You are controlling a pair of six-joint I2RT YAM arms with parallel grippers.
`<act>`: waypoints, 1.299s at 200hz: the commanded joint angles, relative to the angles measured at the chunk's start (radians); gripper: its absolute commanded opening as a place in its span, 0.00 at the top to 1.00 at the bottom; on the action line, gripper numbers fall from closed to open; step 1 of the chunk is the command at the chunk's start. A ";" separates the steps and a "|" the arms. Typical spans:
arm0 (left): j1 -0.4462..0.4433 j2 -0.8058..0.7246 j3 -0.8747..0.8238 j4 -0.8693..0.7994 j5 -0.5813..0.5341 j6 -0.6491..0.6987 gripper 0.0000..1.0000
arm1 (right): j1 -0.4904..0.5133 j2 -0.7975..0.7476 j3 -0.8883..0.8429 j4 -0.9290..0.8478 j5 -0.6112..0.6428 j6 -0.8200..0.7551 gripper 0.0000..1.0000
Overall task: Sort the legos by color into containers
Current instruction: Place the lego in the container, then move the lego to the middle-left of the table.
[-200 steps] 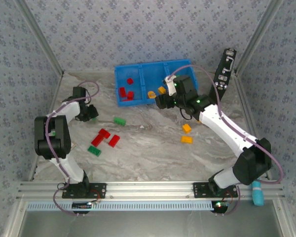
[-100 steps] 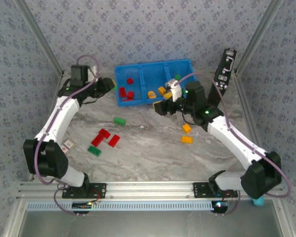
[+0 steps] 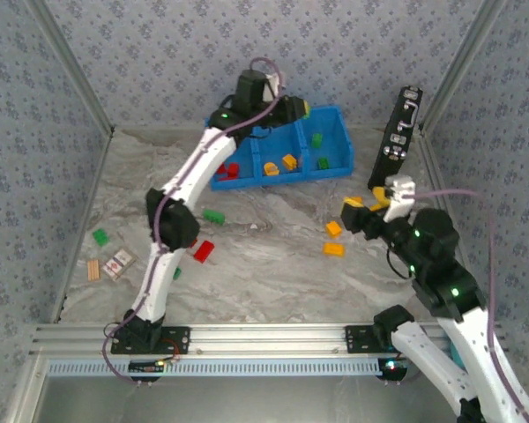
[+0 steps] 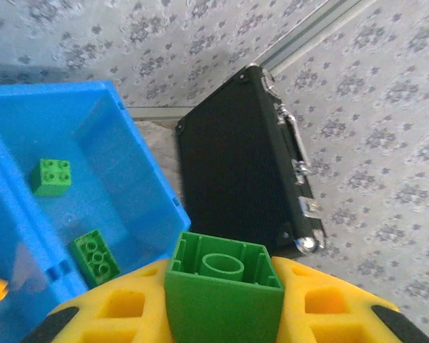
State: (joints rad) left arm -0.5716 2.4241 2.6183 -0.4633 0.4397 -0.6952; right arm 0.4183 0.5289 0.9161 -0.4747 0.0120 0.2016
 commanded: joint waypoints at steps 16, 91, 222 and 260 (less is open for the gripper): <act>-0.021 0.229 0.251 0.006 -0.055 -0.096 0.80 | -0.006 -0.089 -0.032 -0.234 0.169 0.119 0.18; -0.056 0.351 0.209 0.207 -0.138 -0.207 0.65 | -0.016 0.019 -0.056 -0.181 0.115 0.097 0.17; 0.166 -0.304 -0.146 -0.486 -0.408 0.307 0.38 | -0.094 0.212 -0.076 -0.020 -0.044 0.055 0.16; 0.439 -0.903 -1.037 -0.266 -0.483 0.218 0.36 | -0.094 0.352 -0.038 0.061 -0.115 0.028 0.16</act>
State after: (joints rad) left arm -0.2611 1.7519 1.9148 -0.7174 0.0559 -0.4927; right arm 0.3294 0.8249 0.8410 -0.4900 -0.0326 0.2649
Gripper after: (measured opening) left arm 0.641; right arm 0.835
